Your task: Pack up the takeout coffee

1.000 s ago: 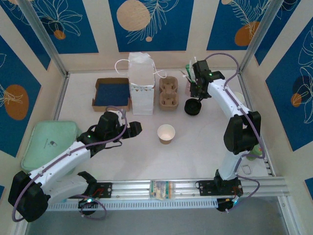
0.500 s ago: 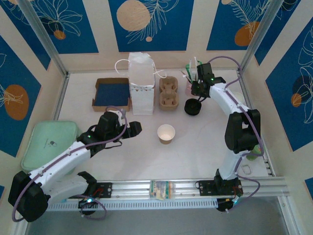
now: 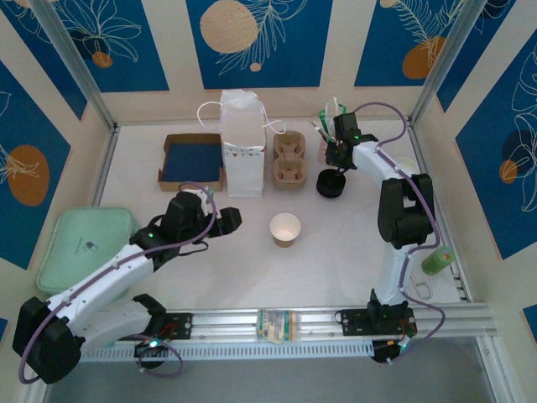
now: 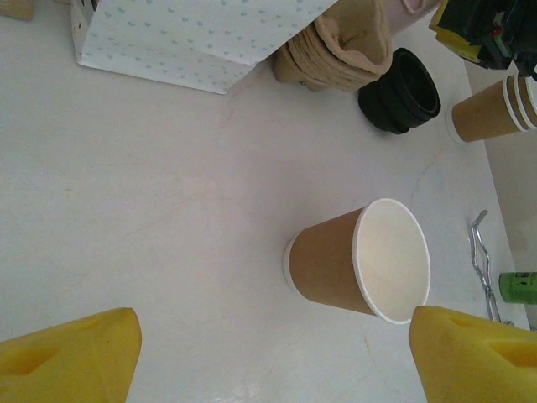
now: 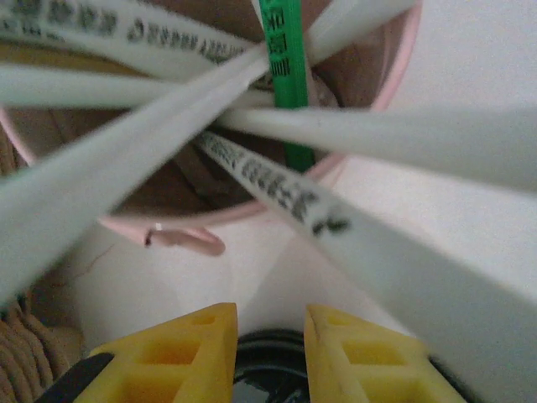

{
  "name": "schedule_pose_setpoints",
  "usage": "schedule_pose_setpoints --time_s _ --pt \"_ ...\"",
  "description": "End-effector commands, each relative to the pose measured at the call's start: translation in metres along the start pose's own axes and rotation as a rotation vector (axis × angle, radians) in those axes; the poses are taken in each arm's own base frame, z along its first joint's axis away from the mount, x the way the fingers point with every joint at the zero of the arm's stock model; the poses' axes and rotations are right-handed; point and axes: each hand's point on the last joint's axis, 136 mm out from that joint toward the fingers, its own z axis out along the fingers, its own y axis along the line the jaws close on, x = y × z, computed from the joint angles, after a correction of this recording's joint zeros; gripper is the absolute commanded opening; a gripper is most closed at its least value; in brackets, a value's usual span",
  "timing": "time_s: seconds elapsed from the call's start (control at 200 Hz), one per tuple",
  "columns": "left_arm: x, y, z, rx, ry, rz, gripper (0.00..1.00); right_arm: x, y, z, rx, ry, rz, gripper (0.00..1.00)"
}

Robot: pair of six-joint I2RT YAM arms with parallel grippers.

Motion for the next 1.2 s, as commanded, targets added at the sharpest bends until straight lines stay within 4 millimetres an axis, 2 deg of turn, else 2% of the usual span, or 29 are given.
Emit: schedule_pose_setpoints --time_s 0.0,0.73,1.056,1.191 --pt "-0.004 0.002 -0.006 -0.015 -0.018 0.017 0.83 -0.021 0.000 0.001 -0.001 -0.047 0.029 0.28" --pt "-0.004 0.005 -0.013 -0.025 -0.036 0.013 0.83 -0.047 -0.005 0.036 0.025 -0.031 0.055 0.26" --pt "-0.005 0.006 -0.017 -0.026 -0.047 0.014 0.83 -0.059 -0.015 0.044 0.046 -0.023 0.056 0.26" --pt "-0.005 0.006 -0.018 -0.023 -0.050 0.010 0.83 -0.061 -0.013 0.038 0.044 -0.025 0.030 0.27"
